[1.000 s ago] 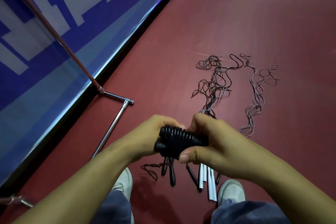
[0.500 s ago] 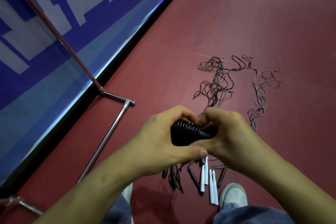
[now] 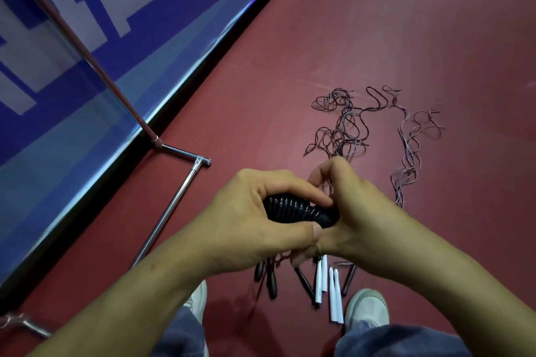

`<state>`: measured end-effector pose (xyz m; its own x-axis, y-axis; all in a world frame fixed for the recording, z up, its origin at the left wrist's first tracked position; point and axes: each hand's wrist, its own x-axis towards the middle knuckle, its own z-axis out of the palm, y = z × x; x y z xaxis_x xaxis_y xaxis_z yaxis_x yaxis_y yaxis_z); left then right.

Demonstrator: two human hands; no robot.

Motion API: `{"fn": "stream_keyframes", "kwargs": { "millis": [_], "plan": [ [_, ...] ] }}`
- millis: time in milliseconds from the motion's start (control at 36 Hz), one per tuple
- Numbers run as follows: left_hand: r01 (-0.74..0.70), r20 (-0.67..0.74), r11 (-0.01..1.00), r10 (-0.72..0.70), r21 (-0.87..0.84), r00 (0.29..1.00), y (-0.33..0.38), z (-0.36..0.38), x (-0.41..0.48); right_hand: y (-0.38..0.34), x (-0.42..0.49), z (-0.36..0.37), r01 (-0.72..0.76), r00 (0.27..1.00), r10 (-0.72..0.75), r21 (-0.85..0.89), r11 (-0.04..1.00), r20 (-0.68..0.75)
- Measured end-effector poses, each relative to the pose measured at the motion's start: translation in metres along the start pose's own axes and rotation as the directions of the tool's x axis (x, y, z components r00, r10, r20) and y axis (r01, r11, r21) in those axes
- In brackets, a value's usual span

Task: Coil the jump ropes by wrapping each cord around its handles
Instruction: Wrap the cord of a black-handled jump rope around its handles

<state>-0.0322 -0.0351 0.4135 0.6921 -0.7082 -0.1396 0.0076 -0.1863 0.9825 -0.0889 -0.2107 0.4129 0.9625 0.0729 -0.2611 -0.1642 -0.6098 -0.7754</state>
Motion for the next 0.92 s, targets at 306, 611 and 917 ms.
{"fn": "stream_keyframes", "kwargs": {
  "millis": [306,611,917],
  "plan": [
    [-0.085,0.014,0.991,0.084,0.107,0.996,0.002,-0.002,-0.004,0.000,0.000,0.003,0.000,0.999,-0.002,0.056,0.998,0.035],
    [-0.154,-0.078,0.952,0.181,0.266,0.980,-0.001,0.002,-0.005,-0.003,-0.004,0.003,-0.008,0.998,-0.002,0.157,0.988,0.060],
    [-0.022,0.002,0.994,0.021,0.107,1.000,-0.013,-0.012,0.002,0.000,-0.010,0.008,0.024,0.998,-0.035,0.232,0.972,0.043]
  ]
}}
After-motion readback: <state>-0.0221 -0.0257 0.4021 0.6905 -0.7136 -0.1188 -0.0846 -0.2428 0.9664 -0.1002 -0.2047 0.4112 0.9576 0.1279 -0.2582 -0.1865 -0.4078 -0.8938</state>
